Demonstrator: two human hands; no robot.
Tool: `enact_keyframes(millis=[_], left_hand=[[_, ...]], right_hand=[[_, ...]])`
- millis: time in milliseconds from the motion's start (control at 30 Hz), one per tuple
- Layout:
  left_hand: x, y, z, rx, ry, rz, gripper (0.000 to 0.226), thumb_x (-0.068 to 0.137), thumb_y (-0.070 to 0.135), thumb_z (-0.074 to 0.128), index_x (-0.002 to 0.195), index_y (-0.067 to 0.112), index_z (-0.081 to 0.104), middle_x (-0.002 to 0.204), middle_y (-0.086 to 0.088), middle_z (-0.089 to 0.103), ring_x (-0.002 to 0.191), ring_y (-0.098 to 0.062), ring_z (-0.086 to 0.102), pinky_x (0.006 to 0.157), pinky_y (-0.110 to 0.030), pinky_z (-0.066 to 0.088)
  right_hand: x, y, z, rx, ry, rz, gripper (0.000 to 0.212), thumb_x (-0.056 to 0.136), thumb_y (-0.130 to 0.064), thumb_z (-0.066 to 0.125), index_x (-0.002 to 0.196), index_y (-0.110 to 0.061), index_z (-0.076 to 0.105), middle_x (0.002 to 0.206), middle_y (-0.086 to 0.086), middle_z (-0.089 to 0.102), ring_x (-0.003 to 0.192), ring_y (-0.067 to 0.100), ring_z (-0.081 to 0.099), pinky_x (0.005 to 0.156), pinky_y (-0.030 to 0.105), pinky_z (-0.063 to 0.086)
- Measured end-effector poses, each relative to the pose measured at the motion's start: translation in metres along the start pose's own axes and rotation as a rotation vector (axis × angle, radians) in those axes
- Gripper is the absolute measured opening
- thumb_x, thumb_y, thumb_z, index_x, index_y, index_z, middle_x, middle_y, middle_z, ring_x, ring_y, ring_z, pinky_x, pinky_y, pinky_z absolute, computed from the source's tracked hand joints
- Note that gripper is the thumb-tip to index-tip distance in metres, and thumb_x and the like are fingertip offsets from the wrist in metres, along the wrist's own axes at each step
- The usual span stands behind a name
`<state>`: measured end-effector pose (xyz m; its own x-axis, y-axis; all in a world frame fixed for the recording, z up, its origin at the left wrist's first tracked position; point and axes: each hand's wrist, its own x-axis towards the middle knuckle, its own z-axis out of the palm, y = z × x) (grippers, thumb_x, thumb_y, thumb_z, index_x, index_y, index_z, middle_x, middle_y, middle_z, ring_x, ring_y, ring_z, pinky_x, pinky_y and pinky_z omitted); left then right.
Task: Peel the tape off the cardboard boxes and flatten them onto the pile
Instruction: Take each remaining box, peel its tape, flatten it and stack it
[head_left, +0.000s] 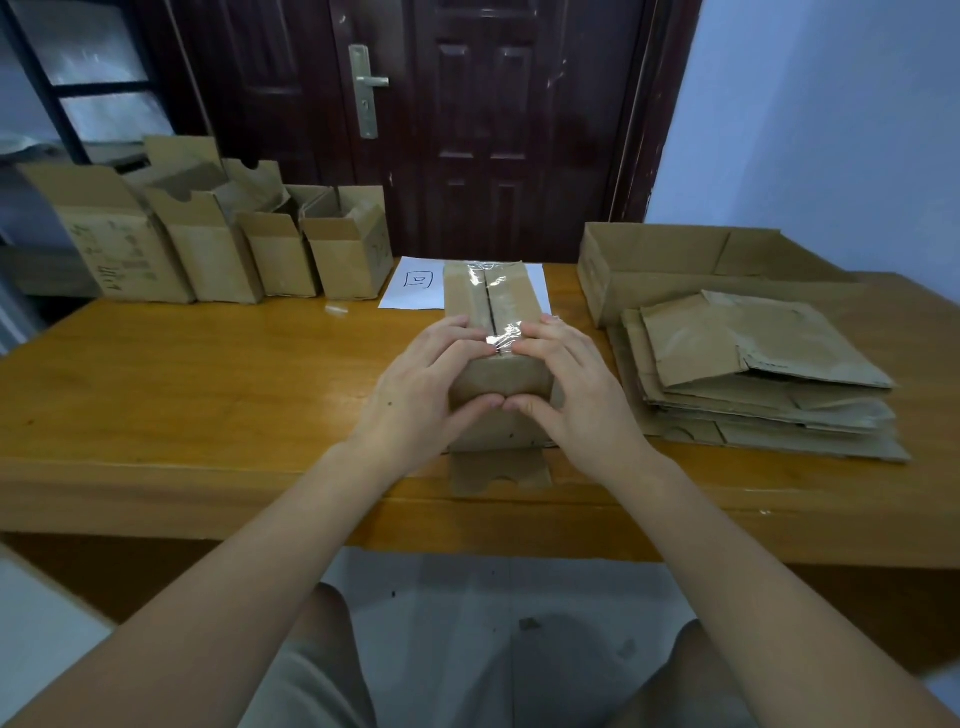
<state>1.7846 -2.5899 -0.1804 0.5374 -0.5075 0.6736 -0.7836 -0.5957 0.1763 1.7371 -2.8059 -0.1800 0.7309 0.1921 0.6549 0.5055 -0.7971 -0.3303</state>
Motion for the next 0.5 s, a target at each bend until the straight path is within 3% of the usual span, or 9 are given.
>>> enact_keyframes(millis=[133,267,500], left_hand=[[0.0017,-0.0026,-0.0003,0.036,0.012,0.035,0.051,0.092,0.046,0.070,0.131,0.014,0.062,0.138,-0.003,0.059,0.142,-0.018,0.043,0.118,-0.028,0.031],[0.0044,-0.0043,-0.0008,0.064,0.022,0.062,0.048,0.092,0.046,0.072,0.127,0.014,0.064,0.134,-0.003,0.063,0.137,-0.020,0.048,0.118,-0.045,0.038],[0.0060,-0.0080,0.0025,0.084,0.035,0.076,0.046,0.093,0.048,0.071,0.125,0.014,0.065,0.132,-0.003,0.064,0.134,-0.020,0.050,0.123,-0.040,0.031]], right_hand=[[0.0008,0.0025,0.0014,-0.024,-0.003,-0.011,0.054,0.089,-0.029,0.077,0.138,-0.017,0.057,0.148,0.001,0.051,0.148,0.019,0.034,0.121,0.041,0.032],[0.0026,0.0049,0.0004,-0.089,-0.006,-0.053,0.054,0.090,-0.032,0.076,0.138,-0.015,0.058,0.146,0.002,0.053,0.146,0.020,0.037,0.121,0.036,0.031],[0.0037,0.0059,-0.0017,-0.112,-0.024,-0.063,0.051,0.093,-0.033,0.071,0.139,-0.017,0.057,0.146,0.002,0.053,0.146,0.020,0.037,0.121,0.029,0.026]])
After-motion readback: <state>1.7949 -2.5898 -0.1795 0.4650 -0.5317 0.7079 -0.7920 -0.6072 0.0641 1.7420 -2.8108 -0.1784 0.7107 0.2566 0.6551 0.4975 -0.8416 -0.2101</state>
